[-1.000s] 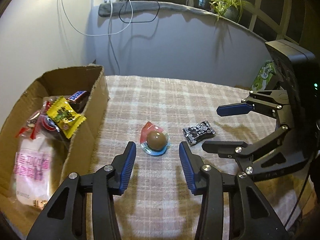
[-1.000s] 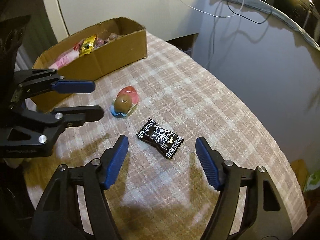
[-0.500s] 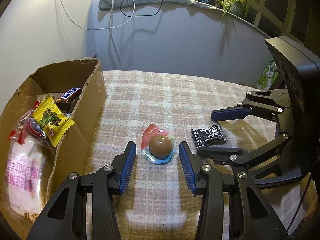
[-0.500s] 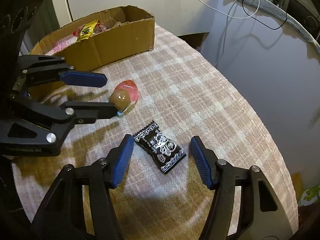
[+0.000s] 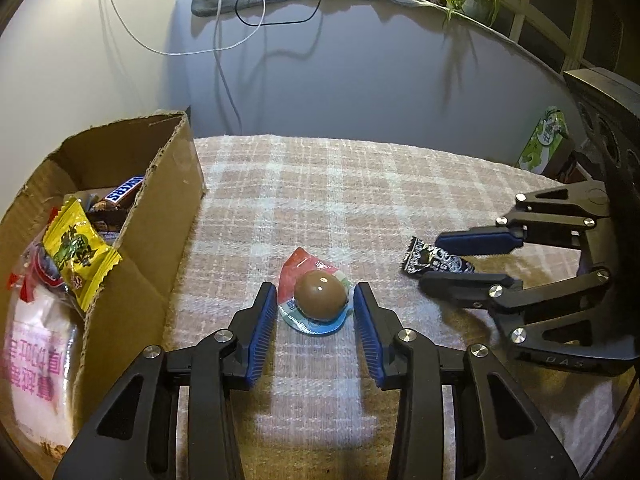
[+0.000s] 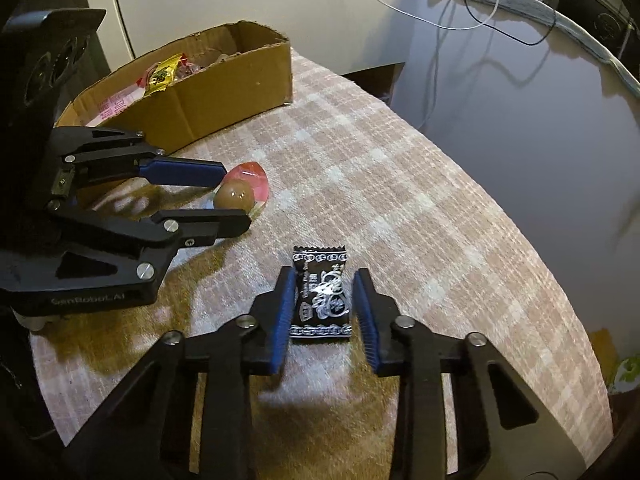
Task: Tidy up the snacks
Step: 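Grasp the chocolate egg with the left tool while the right tool grasps the black candy pack, then carry the chocolate egg and black candy pack into the box with both tools and release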
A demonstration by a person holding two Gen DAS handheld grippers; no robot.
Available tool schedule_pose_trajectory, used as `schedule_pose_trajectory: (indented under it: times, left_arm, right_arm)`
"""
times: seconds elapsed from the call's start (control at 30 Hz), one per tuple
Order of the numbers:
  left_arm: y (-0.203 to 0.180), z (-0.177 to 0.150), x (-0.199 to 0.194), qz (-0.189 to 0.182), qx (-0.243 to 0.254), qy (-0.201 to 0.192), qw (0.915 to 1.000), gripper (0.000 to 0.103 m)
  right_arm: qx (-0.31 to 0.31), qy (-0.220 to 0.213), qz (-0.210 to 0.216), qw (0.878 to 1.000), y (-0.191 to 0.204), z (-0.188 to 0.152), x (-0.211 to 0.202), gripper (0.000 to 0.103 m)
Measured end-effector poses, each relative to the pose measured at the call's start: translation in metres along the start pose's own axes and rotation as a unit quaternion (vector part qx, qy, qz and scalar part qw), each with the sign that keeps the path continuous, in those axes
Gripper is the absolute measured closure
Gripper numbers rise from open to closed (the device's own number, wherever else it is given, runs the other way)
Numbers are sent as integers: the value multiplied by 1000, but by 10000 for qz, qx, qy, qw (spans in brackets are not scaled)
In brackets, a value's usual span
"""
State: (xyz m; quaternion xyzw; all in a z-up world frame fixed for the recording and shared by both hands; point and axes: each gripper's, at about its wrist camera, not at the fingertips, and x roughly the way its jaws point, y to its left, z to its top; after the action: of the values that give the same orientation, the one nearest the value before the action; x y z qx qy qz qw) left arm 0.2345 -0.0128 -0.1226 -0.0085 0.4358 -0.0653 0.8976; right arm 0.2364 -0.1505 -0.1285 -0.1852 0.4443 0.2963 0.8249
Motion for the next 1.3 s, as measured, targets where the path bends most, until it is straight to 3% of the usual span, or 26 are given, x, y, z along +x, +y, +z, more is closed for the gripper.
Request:
schedule_pose_trajectory:
  times: [0.4, 0.67, 1.3]
  left_arm:
    - [-3, -4, -7, 47, 52, -119, 9999, 76]
    - [-2, -4, -31, -16, 38, -332, 9994, 77]
    - [17, -13, -108, -68, -62, -945, 9955, 77]
  right_arm:
    - [402, -125, -216, 9989, -4, -9, -9, 77]
    - [629, -377, -262, 9970, -2, -11, -32, 77]
    - [522, -855, -343, 9944, 57, 11, -92, 77]
